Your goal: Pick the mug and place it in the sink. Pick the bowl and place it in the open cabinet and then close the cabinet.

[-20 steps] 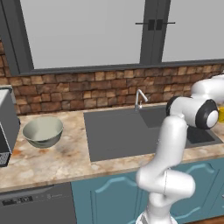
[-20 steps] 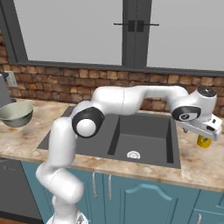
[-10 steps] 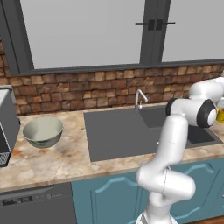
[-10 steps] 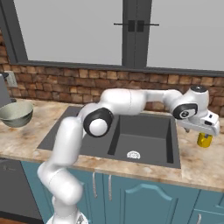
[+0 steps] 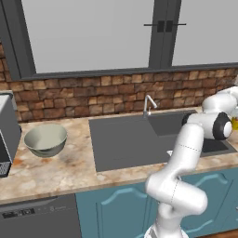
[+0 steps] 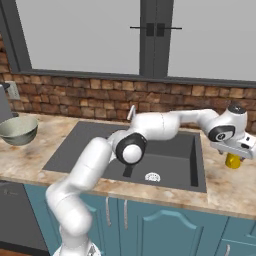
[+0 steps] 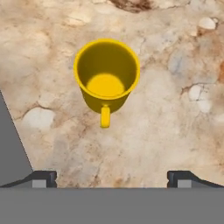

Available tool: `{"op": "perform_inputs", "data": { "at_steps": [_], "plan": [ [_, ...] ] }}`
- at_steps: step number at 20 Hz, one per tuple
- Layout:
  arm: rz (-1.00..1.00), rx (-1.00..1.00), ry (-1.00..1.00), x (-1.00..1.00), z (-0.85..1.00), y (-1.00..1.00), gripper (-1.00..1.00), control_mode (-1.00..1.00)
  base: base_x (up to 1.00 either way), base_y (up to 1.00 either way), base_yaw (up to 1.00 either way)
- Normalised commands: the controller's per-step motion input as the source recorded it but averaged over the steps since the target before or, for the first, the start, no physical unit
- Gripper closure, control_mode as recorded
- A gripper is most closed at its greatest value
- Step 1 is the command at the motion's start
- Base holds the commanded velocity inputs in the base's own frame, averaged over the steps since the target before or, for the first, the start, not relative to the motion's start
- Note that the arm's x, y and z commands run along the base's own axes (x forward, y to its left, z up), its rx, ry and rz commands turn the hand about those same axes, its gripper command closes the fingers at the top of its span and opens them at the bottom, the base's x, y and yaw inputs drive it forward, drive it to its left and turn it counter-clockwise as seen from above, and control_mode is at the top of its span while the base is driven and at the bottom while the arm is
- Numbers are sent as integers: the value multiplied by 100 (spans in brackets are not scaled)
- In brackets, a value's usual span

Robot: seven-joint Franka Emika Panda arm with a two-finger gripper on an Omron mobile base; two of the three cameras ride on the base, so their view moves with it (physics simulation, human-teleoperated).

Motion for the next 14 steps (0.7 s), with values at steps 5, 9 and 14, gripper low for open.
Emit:
{"op": "perform_inputs", "data": {
  "at_steps": [5, 9, 14],
  "plan": [
    [0, 1, 3, 28, -27, -25, -100, -100, 0, 0, 0],
    [0, 7, 0, 25, -25, -3, -100, -100, 0, 0, 0],
    [0, 6, 0, 23, -21, -1, -100, -100, 0, 0, 0]
  ]
}}
